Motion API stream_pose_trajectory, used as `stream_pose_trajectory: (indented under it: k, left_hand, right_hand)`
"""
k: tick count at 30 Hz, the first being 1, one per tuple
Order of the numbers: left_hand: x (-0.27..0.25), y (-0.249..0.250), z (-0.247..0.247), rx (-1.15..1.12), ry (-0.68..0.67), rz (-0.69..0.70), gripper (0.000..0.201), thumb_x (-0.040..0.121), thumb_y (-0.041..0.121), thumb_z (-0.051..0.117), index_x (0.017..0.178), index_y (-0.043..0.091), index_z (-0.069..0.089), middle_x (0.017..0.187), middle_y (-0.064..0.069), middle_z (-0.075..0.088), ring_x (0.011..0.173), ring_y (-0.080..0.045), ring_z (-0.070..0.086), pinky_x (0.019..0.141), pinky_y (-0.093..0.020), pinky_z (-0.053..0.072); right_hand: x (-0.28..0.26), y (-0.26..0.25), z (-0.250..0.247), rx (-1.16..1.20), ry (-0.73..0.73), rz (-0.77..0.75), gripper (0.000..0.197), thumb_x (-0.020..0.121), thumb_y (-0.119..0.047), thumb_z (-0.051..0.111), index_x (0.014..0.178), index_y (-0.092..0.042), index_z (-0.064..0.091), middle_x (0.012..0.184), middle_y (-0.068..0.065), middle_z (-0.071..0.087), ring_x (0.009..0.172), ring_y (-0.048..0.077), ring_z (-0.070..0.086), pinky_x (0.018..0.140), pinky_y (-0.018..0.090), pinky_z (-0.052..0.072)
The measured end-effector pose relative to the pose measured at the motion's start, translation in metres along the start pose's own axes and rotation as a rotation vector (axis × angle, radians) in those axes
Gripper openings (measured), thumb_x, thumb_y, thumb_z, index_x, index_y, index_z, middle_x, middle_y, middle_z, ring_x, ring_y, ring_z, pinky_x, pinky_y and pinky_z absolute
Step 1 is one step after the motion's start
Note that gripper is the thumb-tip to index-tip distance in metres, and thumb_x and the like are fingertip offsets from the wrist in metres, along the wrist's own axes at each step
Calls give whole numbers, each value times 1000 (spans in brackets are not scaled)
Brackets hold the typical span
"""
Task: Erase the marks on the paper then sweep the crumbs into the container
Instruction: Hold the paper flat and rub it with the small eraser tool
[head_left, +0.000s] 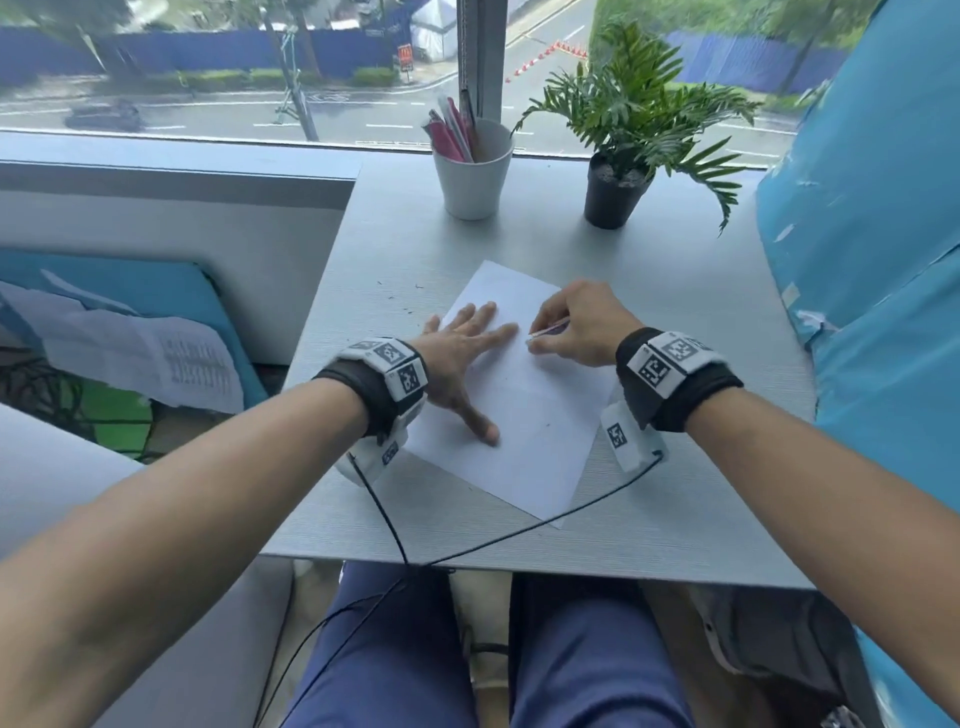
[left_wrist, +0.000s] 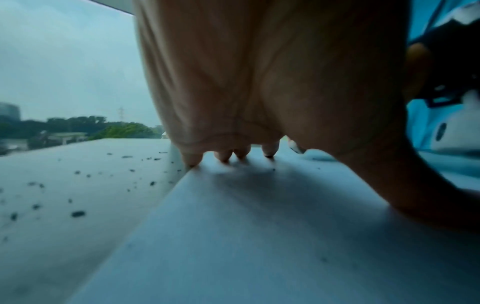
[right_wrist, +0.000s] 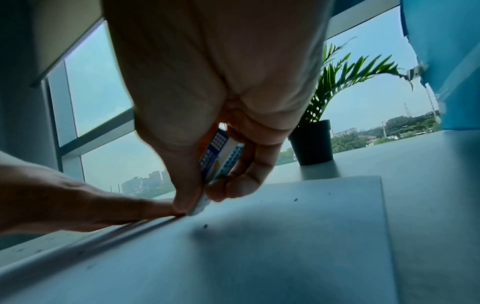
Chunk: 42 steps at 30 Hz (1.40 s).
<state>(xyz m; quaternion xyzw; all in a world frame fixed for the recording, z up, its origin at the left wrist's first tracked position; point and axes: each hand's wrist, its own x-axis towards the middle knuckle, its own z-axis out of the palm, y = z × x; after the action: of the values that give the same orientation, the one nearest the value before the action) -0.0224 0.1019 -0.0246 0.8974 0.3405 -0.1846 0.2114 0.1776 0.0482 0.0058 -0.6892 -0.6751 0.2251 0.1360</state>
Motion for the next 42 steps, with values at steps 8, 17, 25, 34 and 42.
stream_pose_trajectory:
  k: [8, 17, 25, 34, 42]
  left_hand:
    - [1, -1, 2, 38, -16, -11, 152, 47, 80, 79, 155, 35, -17, 161, 2, -30, 148, -20, -28, 116, -62, -15]
    - [3, 1, 1, 65, -20, -31, 154, 44, 82, 78, 155, 36, -18, 161, 1, -30, 148, -22, -27, 116, -63, -15]
    - [1, 1, 1, 83, -7, -37, 151, 45, 83, 77, 155, 39, -16, 162, 3, -29, 149, -20, -26, 116, -64, -12]
    - [-21, 5, -7, 234, 2, -106, 112, 79, 81, 49, 159, 25, -6, 166, -7, -13, 153, -25, -10, 119, -59, -10]
    - [-57, 85, 37, 260, -1, 364, 80, 100, 59, 35, 160, 21, -1, 165, -1, -12, 152, -17, -13, 122, -45, -10]
  right_hand:
    - [-24, -28, 36, 48, -111, -143, 10, 73, -21, 79, 80, -14, 79, 75, -6, 70, 70, 7, 66, 64, 14, 50]
    - [-41, -39, 37, 30, -174, -146, 10, 75, -21, 78, 83, -15, 80, 78, -4, 75, 74, 7, 68, 73, 20, 55]
    - [-43, -20, 31, 42, -101, -84, 8, 75, -22, 77, 81, -18, 80, 80, -5, 76, 77, 5, 69, 78, 20, 56]
    - [-39, 31, 20, -140, 95, 132, 13, 76, -30, 70, 89, -27, 73, 101, -4, 69, 101, 21, 61, 85, 30, 48]
    - [-37, 32, 23, -178, 117, 112, 18, 80, -32, 70, 96, -27, 76, 110, -4, 71, 109, 22, 61, 95, 33, 49]
